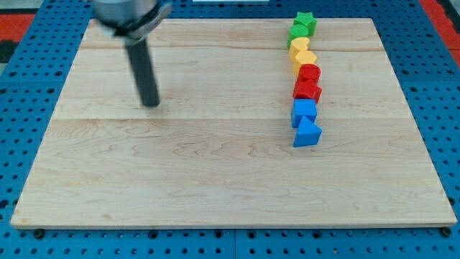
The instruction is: Place your hand at bottom right corner of the board
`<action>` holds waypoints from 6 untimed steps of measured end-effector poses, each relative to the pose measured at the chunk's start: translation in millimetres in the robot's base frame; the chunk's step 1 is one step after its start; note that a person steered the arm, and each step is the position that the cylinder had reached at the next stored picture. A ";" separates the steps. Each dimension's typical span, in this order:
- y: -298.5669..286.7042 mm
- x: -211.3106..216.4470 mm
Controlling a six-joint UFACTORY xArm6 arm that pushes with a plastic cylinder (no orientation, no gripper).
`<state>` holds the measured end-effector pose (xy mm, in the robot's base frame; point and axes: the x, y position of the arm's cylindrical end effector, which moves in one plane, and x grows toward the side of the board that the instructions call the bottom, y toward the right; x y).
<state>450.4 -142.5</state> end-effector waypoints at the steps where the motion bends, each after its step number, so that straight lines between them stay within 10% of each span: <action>1: 54.7 96.5; 2: 87.3 168.6; 6: 339.2 142.9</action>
